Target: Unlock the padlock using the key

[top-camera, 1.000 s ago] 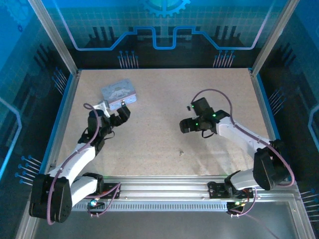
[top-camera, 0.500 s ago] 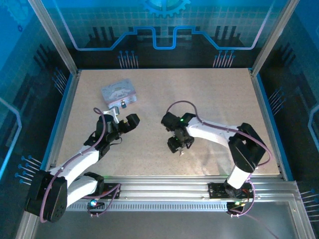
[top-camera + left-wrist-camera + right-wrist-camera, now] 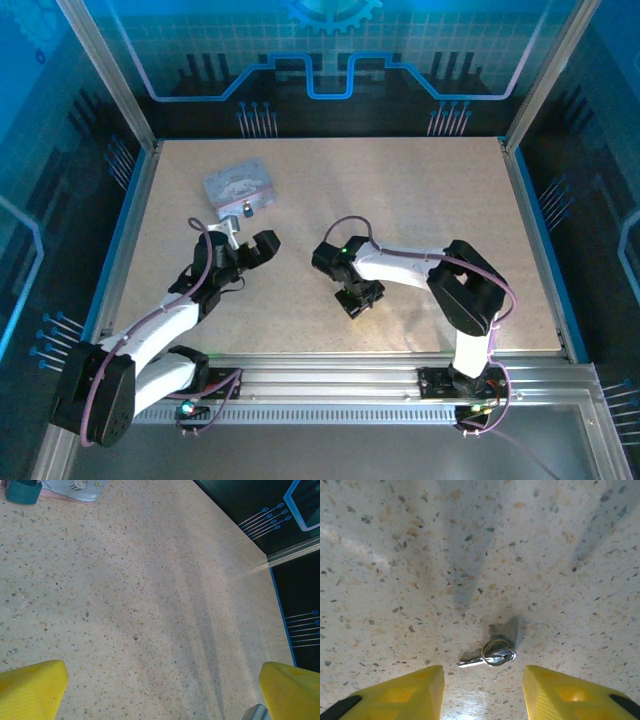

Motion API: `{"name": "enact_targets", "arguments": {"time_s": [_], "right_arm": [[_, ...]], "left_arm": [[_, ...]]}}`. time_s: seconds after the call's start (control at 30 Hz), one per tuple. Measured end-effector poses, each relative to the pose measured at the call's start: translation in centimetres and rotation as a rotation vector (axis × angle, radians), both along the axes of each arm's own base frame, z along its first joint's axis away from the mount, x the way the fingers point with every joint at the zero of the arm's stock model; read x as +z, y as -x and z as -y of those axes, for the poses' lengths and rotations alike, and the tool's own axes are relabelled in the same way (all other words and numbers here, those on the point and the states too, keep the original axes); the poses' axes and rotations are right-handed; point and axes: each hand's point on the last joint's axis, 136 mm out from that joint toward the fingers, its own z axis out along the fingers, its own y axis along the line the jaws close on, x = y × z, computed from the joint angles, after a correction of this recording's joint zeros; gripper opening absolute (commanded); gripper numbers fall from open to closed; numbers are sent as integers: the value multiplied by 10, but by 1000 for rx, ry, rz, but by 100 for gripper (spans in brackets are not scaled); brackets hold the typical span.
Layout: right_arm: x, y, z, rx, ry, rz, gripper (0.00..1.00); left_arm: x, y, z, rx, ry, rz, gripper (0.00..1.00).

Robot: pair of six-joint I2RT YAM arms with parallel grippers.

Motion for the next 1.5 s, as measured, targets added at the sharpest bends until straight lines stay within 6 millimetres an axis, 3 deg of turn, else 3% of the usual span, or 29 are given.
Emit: {"name": "enact_targets", "arguments": {"time_s": [0.93,1.5], "right_arm": [[-13,-3,-3,-31,-35,-25,28],[-11,-7,2,-89,-132,-29,4]], "left_arm": [[0,0,0,0,0,-1,99],[0,0,0,-1,0,-1,99]]}}
